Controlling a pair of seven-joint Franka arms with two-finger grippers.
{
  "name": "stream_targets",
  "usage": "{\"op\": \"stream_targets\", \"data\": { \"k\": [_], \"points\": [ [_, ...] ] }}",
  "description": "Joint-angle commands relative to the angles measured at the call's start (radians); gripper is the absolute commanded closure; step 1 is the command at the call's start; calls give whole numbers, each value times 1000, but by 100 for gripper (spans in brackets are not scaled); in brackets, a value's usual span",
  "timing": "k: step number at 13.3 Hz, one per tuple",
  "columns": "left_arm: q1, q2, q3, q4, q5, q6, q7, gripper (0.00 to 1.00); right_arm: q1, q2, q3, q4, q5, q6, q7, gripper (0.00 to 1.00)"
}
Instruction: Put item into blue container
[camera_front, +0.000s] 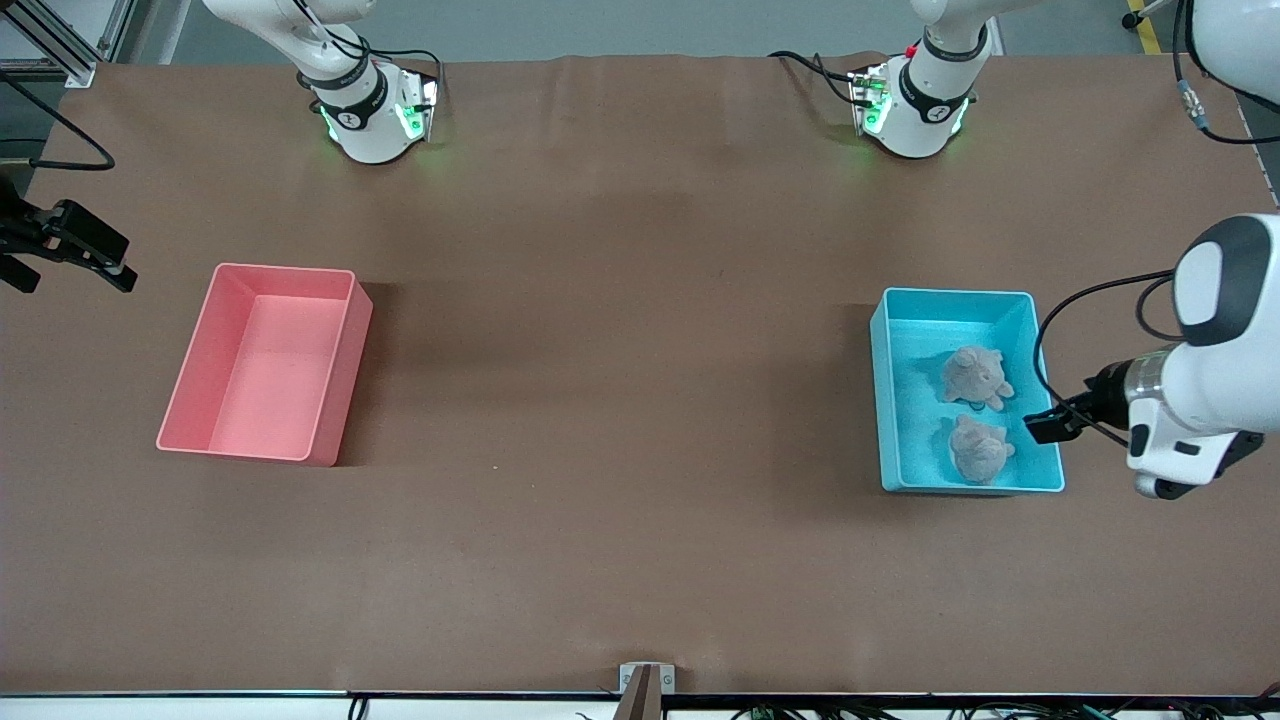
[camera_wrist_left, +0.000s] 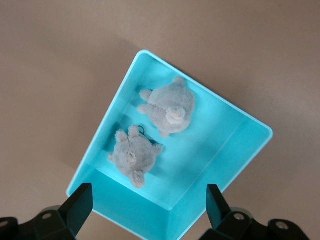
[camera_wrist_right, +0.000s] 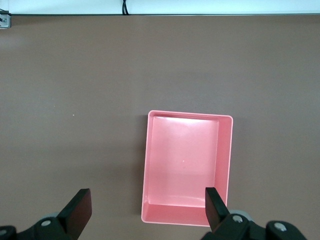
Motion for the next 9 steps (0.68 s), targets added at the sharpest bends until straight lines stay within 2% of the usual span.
{"op": "stream_targets", "data": {
  "k": [1,5,7,8,9],
  "points": [
    [-12,-55,0,35,77,-64,104,0,-10,6,10,14,-13,-8,-9,0],
    [7,-185,-2,33,87,-84,246,0,-10,6,10,14,-13,-6,-9,0],
    [13,-246,9,27,36,-104,289,0,-10,6,10,14,-13,-6,-9,0],
    [1,-277,32,21,-1,-122,324,0,-10,6,10,14,-13,-6,-7,0],
    [-36,-303,93,15,-25,-145,347,0,-10,6,10,14,-13,-6,-9,0]
  ]
}}
